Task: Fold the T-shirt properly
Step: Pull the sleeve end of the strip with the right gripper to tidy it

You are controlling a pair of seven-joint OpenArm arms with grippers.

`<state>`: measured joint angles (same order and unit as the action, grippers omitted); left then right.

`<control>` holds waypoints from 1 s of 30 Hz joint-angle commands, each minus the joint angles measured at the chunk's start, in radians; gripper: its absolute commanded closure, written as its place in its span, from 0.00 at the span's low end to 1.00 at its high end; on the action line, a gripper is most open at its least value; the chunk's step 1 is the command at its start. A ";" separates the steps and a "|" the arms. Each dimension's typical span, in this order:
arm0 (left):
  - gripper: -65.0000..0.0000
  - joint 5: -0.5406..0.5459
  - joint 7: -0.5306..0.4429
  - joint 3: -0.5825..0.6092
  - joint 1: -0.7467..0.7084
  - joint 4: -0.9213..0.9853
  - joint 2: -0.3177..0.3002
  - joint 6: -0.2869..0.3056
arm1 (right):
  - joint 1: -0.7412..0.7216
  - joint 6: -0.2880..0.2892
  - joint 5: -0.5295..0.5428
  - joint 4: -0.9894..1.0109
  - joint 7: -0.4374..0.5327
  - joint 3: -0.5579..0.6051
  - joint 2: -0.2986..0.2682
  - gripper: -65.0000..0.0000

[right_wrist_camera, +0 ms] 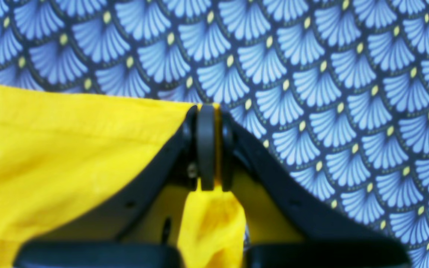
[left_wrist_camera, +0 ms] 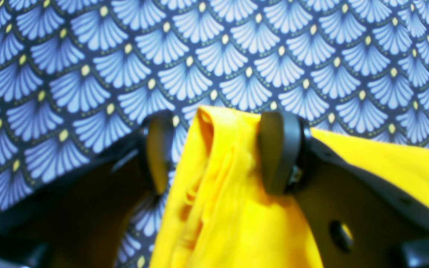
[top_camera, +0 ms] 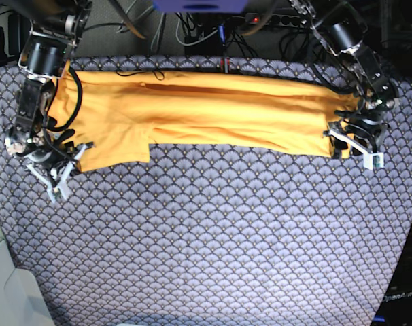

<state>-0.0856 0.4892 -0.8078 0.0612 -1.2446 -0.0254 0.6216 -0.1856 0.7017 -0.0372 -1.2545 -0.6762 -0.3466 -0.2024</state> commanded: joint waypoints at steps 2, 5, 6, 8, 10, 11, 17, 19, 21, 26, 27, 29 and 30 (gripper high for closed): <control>0.45 -0.032 0.064 0.000 -0.010 -0.001 -0.006 -0.003 | -0.021 -0.004 0.009 -0.018 0.017 -0.007 -0.019 1.00; 0.45 -0.032 0.062 0.000 -0.022 -0.001 -0.020 -0.003 | -0.019 -0.004 0.009 -0.024 0.011 -0.009 -0.029 1.00; 0.45 -0.032 0.062 0.000 -0.025 -0.001 -0.023 -0.003 | -0.016 -0.004 0.009 -0.026 0.011 -0.010 -0.032 1.00; 0.45 -0.032 0.061 0.000 -0.027 -0.001 -0.024 -0.003 | -0.012 -0.004 0.009 -0.046 0.013 -0.012 -0.032 1.00; 0.45 -0.032 0.059 0.000 -0.028 -0.001 -0.026 -0.003 | 0.013 -0.004 0.013 -0.090 0.008 -0.027 -0.039 1.00; 0.45 -0.032 0.059 0.000 -0.028 -0.001 -0.026 -0.003 | 0.028 -0.004 0.013 -0.127 0.008 -0.033 -0.038 1.00; 0.45 -0.032 0.062 0.000 -0.028 -0.001 -0.026 -0.003 | 0.133 -0.004 0.015 -0.314 0.008 -0.038 -0.022 1.00; 0.45 -0.032 0.062 0.000 -0.028 -0.001 -0.026 -0.003 | 0.185 -0.004 0.015 -0.368 0.014 -0.038 -0.016 1.00; 0.45 -0.032 0.062 0.000 -0.028 -0.001 -0.026 -0.003 | 0.232 -0.004 0.015 -0.425 0.016 -0.035 -0.004 1.00; 0.45 -0.032 0.064 0.001 -0.028 -0.001 -0.026 -0.003 | 0.337 -0.004 0.016 -0.566 0.020 -0.033 0.017 1.00; 0.45 -0.032 0.064 0.001 -0.028 -0.001 -0.026 -0.003 | 0.358 -0.004 0.016 -0.591 0.020 -0.033 0.017 1.00; 0.45 -0.032 0.064 0.001 -0.028 -0.001 -0.026 -0.003 | 0.397 -0.004 0.018 -0.629 0.039 -0.033 0.019 1.00; 0.45 -0.032 0.064 0.003 -0.028 -0.001 -0.026 -0.003 | 0.420 -0.004 0.018 -0.644 0.060 -0.033 0.024 1.00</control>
<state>-0.0776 0.4889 -0.8040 0.0422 -1.2461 -0.0471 0.6323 0.2386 0.7017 -0.0277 -1.8812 -0.6285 -0.3748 -0.1711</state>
